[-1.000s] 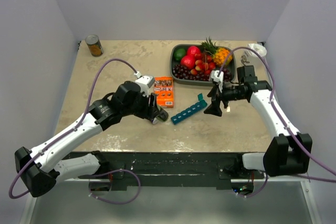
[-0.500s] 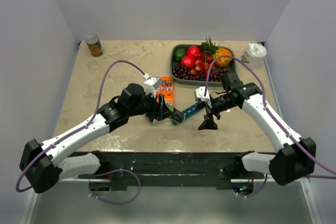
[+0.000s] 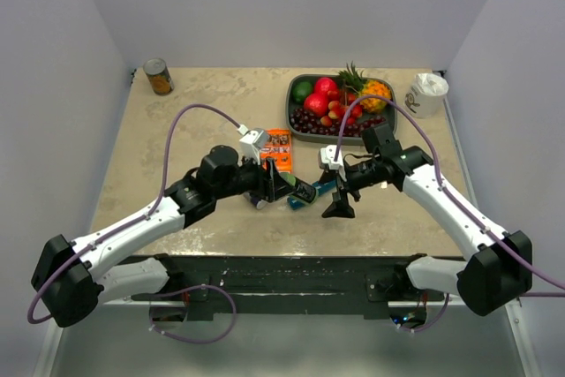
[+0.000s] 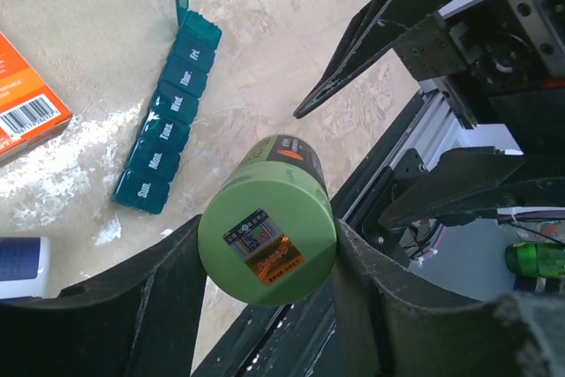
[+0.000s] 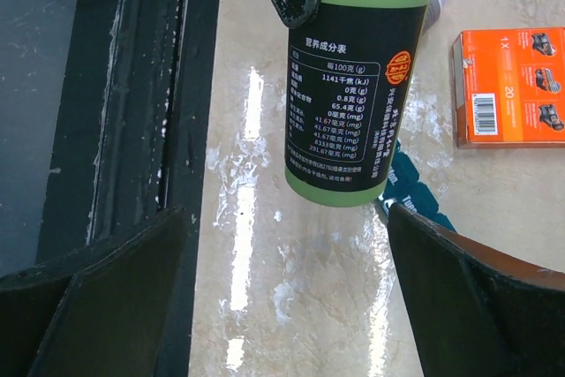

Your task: Sort the pills into containers

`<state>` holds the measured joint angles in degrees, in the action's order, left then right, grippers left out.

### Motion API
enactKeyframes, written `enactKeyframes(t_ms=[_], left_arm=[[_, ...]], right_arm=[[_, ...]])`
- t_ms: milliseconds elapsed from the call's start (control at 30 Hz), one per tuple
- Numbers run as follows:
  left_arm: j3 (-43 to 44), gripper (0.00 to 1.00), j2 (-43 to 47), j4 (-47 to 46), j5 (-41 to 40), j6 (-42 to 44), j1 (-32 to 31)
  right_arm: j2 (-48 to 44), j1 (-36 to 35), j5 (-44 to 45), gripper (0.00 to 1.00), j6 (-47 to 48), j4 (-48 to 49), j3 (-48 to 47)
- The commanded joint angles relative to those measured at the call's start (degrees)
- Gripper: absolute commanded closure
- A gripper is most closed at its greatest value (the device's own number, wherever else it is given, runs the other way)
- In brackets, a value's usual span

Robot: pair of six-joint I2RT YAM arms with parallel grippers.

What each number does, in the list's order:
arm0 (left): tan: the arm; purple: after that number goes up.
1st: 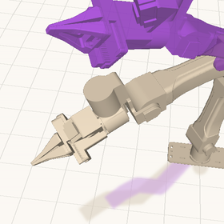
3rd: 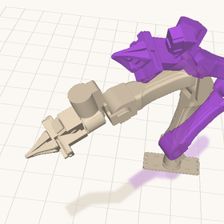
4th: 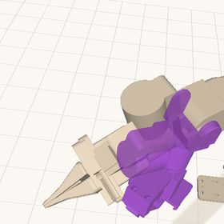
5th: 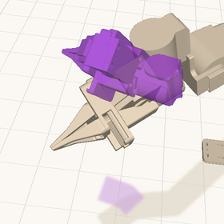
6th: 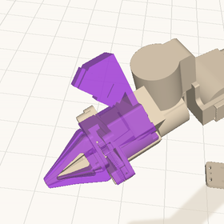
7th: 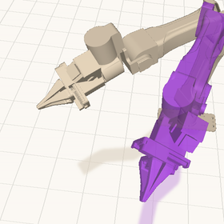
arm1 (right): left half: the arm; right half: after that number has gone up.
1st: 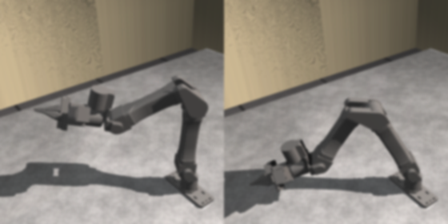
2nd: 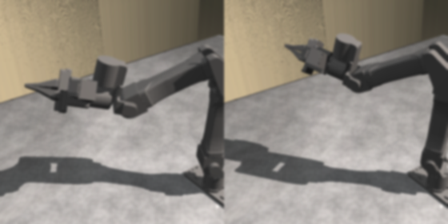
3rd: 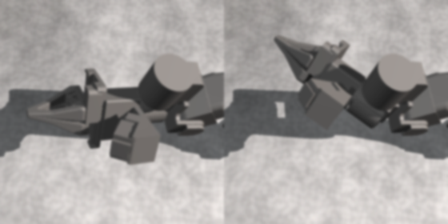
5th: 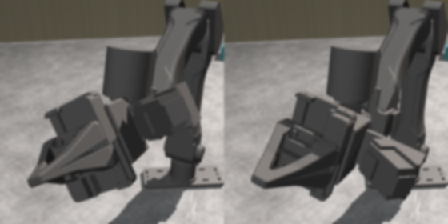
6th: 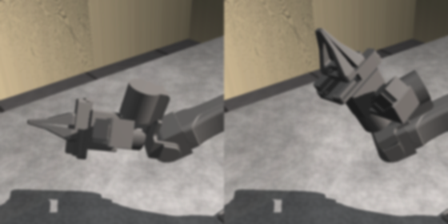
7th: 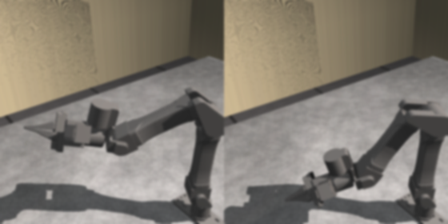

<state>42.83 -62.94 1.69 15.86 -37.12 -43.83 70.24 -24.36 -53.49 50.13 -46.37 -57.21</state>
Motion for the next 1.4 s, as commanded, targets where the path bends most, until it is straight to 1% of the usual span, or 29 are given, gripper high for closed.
enactKeyframes(t_ms=[0, 533, 967, 1367], left_arm=[[0.1, 1.00, 1.8, -8.2, 0.5, -1.7, 0.3], [-2.3, 1.00, 3.8, -13.2, 0.2, -4.5, 0.3], [-1.5, 1.00, 1.8, -15.8, 1.5, -4.8, 0.3], [-1.2, 1.00, 0.8, -18.3, 3.2, -5.9, 0.3]], right_arm=[[-1.2, -0.1, -1.6, 0.01, -2.7, 2.4, 1.0], [-1.0, -0.1, -4.7, 0.01, -2.9, 0.2, 0.5], [-2.2, -0.1, -3.7, 0.01, -4.2, 0.9, 1.4], [-2.7, -0.1, -4.1, 0.01, -4.1, -0.7, 1.0]])
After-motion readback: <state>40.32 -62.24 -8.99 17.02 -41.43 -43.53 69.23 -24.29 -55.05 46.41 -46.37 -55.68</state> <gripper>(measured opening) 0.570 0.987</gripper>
